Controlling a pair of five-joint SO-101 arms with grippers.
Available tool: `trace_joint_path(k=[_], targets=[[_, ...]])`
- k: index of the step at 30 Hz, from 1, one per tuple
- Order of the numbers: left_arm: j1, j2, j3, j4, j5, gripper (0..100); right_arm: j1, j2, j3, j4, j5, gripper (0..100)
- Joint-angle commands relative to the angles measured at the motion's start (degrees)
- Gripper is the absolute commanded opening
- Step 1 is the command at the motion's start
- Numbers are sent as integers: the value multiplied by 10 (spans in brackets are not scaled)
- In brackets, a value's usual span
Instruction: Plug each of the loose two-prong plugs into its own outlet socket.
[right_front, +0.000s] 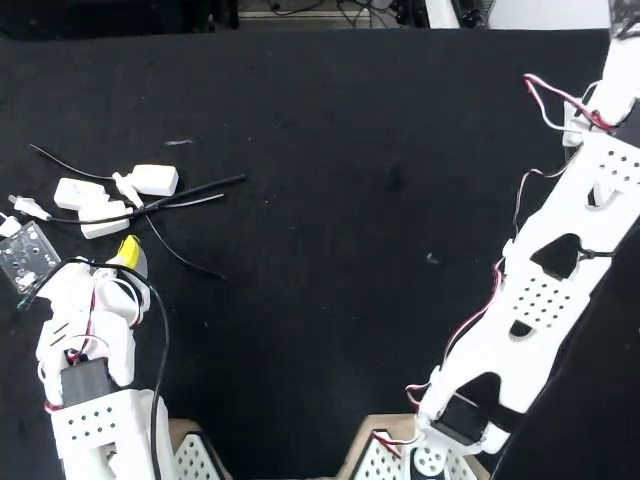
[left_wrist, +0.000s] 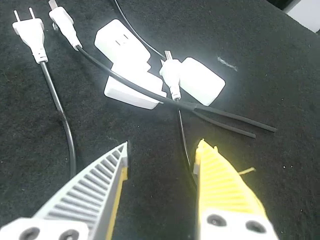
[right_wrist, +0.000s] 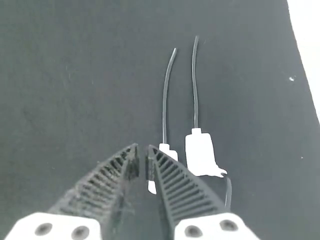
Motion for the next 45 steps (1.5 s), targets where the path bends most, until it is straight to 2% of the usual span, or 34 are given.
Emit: trace_joint_path(k=[1,7,10,16,22,32,41,45], targets=[[6,-2,-21,-14,4,223,-18,-87,56,18,-30,11],[8,-2,-21,-14,4,223,-56,-240,317,16,-22,11],[7,-2,-21,-14,4,223,-88,-298,451,-19,-2,11],[5,-2,-22,-14,4,223,-116,-348,720,-179,2,11],[7,-2,-22,-14,4,223,-80,-352,931,-372,14,11],[8,-2,-22,-14,4,223,27,-352,1075,-548,64,11],[8,-2,-22,-14,4,223,54,-351,1163,-735,92,11],[8,-2,-22,-14,4,223,62,-351,1168,-760,92,11]])
